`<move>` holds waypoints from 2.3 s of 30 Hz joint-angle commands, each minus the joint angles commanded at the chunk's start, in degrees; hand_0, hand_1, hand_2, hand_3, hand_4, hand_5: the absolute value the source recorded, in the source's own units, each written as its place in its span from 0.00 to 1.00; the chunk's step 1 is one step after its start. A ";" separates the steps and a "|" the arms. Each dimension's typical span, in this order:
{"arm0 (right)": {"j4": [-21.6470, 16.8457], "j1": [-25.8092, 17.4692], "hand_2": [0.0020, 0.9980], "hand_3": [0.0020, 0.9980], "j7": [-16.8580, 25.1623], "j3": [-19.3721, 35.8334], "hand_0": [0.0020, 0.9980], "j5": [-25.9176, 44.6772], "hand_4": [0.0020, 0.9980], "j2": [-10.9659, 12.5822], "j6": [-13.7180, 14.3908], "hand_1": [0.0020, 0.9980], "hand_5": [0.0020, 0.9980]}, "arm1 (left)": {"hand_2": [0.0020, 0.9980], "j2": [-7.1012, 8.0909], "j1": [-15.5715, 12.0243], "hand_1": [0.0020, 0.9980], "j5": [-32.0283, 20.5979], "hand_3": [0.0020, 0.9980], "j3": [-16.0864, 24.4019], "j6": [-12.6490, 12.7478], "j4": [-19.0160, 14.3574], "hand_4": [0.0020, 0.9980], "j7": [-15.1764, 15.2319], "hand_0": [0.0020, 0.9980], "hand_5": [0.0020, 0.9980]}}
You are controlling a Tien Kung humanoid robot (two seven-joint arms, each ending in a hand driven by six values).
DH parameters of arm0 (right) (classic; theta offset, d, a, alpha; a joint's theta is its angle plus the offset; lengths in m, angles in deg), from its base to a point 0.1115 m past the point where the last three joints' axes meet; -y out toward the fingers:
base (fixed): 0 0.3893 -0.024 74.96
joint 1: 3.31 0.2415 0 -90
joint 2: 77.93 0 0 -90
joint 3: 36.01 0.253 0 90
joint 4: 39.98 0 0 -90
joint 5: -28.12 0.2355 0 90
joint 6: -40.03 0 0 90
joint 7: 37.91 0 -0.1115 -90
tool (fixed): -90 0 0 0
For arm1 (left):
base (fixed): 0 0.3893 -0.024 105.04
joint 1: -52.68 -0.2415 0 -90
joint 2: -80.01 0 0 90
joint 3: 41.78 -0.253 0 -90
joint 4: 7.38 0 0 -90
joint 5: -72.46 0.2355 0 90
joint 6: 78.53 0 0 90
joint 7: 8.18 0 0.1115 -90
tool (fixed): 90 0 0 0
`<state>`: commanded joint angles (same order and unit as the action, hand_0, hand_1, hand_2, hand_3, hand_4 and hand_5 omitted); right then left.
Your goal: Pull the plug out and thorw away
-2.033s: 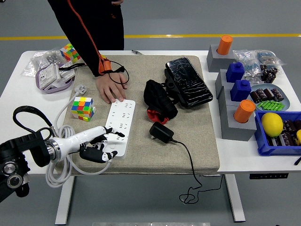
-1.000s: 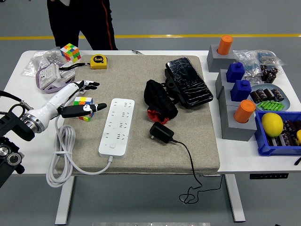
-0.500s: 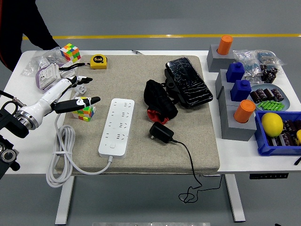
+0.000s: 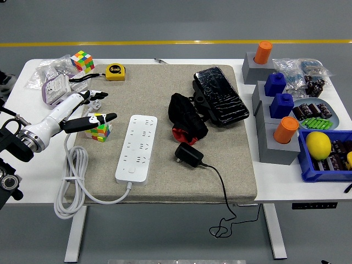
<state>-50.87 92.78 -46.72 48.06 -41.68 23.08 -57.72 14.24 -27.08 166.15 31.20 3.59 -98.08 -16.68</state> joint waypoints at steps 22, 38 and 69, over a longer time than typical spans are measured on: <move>-0.10 -0.09 0.68 0.60 0.08 0.41 0.64 0.02 1.00 0.00 -0.06 0.68 0.47 | 0.89 -0.24 -0.29 0.91 0.47 0.86 1.73 -0.21 -0.53 1.00 0.16 0.87 0.77; 0.15 0.12 0.68 0.60 -0.12 0.76 0.63 -0.47 1.00 0.47 0.16 0.68 0.47 | 0.89 -0.56 -0.80 0.91 1.11 0.86 2.01 -0.61 -1.47 1.00 -0.32 0.87 0.77; -0.34 0.22 0.68 0.60 0.02 -0.40 0.63 0.24 1.00 0.25 0.12 0.68 0.47 | 0.88 -0.27 -0.64 0.90 1.10 0.86 2.15 -1.71 -1.96 1.00 -1.09 0.86 0.76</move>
<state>-51.21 93.00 -46.70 47.66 -41.44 23.34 -57.60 13.98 -27.71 167.24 33.34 1.88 -100.04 -17.78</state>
